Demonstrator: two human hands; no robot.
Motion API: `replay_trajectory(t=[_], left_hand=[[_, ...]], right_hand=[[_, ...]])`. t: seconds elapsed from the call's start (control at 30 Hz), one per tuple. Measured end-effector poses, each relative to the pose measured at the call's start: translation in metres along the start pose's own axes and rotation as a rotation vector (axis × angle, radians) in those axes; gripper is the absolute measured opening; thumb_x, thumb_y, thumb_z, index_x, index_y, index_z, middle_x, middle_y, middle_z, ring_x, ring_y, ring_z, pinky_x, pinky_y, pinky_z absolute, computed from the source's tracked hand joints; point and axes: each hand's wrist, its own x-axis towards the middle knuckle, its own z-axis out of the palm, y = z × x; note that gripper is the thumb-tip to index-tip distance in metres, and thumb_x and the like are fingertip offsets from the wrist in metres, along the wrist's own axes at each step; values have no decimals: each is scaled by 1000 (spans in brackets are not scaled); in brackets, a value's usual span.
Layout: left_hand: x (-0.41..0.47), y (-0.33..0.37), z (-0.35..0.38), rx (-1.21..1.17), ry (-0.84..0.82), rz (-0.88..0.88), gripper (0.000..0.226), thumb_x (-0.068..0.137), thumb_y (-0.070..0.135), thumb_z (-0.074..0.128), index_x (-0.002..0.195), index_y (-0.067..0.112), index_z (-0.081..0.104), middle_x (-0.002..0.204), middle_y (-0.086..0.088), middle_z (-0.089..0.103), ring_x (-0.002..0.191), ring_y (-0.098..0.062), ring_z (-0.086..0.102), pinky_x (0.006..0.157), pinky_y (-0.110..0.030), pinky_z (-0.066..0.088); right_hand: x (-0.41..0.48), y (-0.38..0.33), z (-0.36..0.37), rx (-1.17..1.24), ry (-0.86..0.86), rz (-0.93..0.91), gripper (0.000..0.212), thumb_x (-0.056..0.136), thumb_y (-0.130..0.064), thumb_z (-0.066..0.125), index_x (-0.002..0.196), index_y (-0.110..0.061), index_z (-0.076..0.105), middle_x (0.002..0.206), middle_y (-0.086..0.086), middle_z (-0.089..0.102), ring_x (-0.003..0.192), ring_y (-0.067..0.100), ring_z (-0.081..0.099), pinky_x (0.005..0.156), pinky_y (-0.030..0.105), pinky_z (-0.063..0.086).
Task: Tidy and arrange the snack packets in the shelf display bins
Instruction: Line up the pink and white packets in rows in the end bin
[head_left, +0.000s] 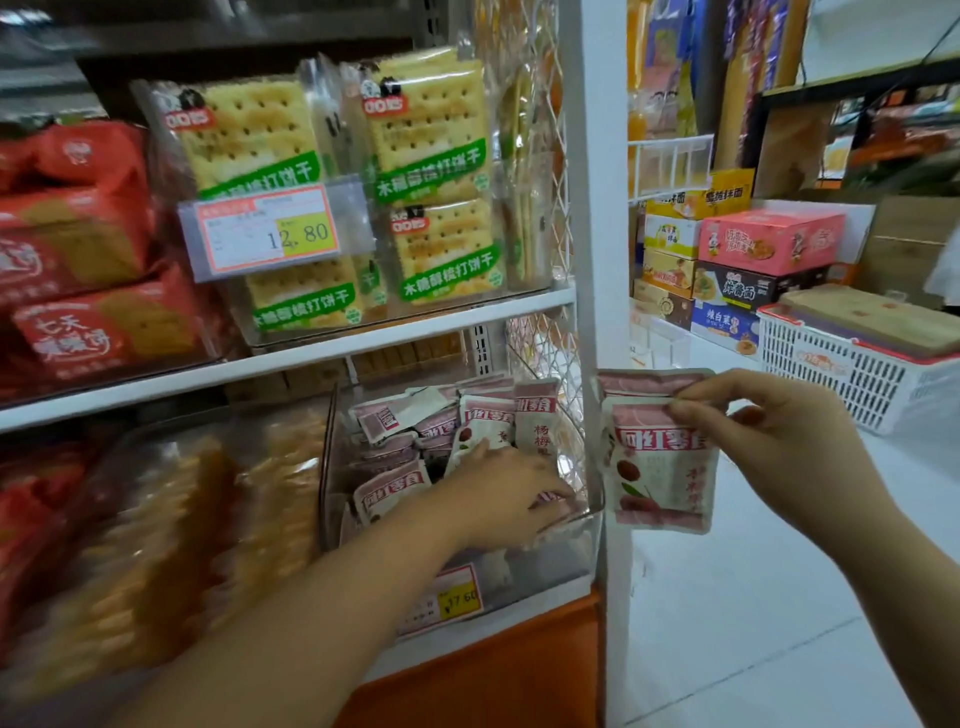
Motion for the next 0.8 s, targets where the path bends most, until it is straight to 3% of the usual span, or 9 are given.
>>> replay_trajectory(t=[0.1,0.23,0.4,0.5,0.63,0.7,0.8], left_hand=[[1,-10,2,140,-79,-24,43,99,50,24,137,43,41,137,2,44,132,-22,33,115,-54,1],[-9,-32,-4,189,-108,-51,41,97,52,27,135,48,40,126,4,45,123,-20,39,113,-45,13],[-33,-71,-6,174,-118,-143,40,96,47,38,136,49,38,142,11,36,132,-18,29,112,-42,12],[-45,-84,-2,188,-158,-186,40,97,48,35,137,49,37,146,10,33,136,-16,25,113,-40,7],[-41,-83,-11,293,-198,-289,36,98,45,36,133,47,44,145,8,37,136,-21,29,112,-52,9],[-30,-68,-20,256,-121,-244,34,97,36,41,130,42,49,140,7,42,134,-21,34,111,-56,7],[-10,-37,-24,110,117,-31,32,97,35,43,126,34,54,137,12,47,130,-11,37,114,-50,5]], right_hand=[[1,4,-1,-7,-17,1,18,78,-19,70,70,-33,65,72,-17,66,61,17,62,53,23,50],[0,3,0,7,-57,-8,15,78,-22,69,71,-34,65,72,-17,66,63,10,61,58,21,52],[0,2,5,27,-66,-8,14,77,-22,69,70,-34,65,73,-15,67,62,10,63,60,23,53],[0,-2,9,36,-80,-12,16,78,-21,69,70,-34,65,75,-16,67,64,9,64,60,17,53],[1,-4,10,47,-62,9,15,78,-20,69,70,-32,65,78,-13,68,72,18,67,56,23,52],[2,-5,11,47,-56,13,16,78,-21,68,69,-33,64,77,-14,68,73,17,67,58,23,52],[3,-5,13,50,-58,13,16,78,-21,68,69,-33,64,77,-15,67,72,15,67,57,19,53]])
